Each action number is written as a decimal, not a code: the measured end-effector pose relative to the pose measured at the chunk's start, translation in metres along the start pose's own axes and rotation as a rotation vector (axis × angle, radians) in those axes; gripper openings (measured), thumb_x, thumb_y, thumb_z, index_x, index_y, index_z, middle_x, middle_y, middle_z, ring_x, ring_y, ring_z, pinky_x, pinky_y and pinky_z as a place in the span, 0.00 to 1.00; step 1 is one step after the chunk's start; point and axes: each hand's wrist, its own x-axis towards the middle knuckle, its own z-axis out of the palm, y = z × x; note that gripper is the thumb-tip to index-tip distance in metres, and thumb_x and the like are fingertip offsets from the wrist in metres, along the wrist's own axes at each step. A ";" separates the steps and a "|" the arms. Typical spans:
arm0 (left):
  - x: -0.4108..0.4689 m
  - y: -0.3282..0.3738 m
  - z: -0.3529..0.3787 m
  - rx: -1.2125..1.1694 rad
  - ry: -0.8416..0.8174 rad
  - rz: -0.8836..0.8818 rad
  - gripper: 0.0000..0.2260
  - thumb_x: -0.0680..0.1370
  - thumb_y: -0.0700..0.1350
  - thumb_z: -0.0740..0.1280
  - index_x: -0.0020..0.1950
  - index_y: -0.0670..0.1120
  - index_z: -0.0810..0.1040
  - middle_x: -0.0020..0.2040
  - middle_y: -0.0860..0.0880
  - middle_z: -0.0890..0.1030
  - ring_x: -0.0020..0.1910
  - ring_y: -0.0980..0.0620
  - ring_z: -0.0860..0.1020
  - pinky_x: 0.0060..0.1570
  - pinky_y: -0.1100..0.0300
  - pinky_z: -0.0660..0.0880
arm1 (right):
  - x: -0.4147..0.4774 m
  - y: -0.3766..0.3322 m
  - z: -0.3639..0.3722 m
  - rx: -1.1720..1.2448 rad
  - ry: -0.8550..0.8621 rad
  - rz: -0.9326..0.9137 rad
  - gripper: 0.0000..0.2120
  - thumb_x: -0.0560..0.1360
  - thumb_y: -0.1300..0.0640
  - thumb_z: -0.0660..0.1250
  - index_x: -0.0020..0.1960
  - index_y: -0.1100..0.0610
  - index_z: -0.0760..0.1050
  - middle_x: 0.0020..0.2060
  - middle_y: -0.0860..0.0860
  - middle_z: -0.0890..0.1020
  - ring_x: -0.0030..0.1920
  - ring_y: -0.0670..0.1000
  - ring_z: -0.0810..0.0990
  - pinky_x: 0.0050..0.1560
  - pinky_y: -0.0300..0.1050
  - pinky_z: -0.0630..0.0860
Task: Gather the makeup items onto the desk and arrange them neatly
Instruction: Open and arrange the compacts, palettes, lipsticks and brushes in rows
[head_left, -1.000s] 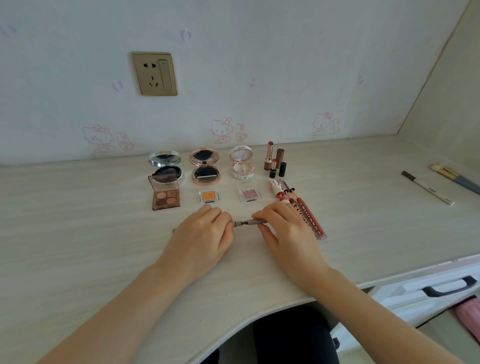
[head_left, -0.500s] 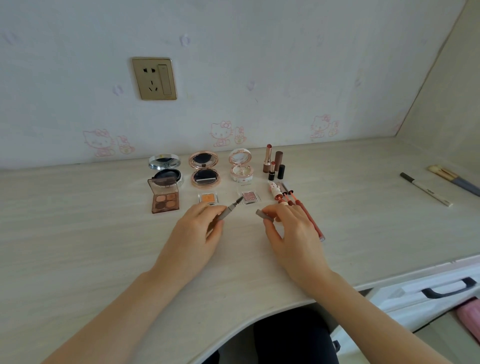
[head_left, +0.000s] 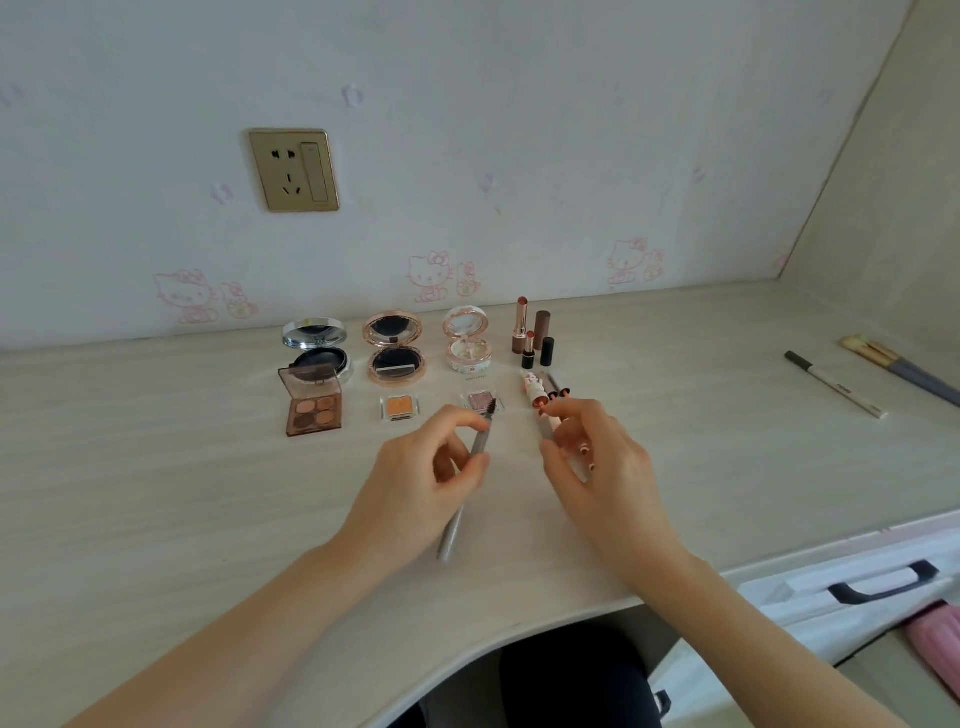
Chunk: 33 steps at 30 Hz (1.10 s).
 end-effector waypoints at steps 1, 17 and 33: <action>0.003 0.003 0.005 -0.011 -0.018 0.000 0.09 0.75 0.42 0.69 0.53 0.54 0.78 0.34 0.52 0.78 0.33 0.53 0.76 0.37 0.60 0.74 | 0.001 0.003 -0.006 -0.003 0.003 0.004 0.11 0.75 0.57 0.67 0.56 0.49 0.74 0.38 0.42 0.77 0.43 0.43 0.76 0.41 0.33 0.71; 0.081 0.051 0.122 0.324 -0.111 0.111 0.10 0.77 0.49 0.64 0.55 0.52 0.81 0.44 0.54 0.82 0.52 0.53 0.72 0.48 0.55 0.74 | 0.032 0.104 -0.076 -0.355 -0.063 0.152 0.10 0.76 0.53 0.65 0.56 0.53 0.76 0.40 0.46 0.79 0.47 0.49 0.74 0.42 0.46 0.73; 0.101 0.050 0.144 0.682 -0.362 0.162 0.14 0.79 0.51 0.59 0.59 0.46 0.78 0.49 0.48 0.77 0.55 0.46 0.68 0.48 0.53 0.71 | 0.032 0.129 -0.078 -0.535 -0.074 -0.123 0.08 0.73 0.55 0.70 0.50 0.56 0.80 0.40 0.50 0.79 0.41 0.55 0.76 0.40 0.48 0.76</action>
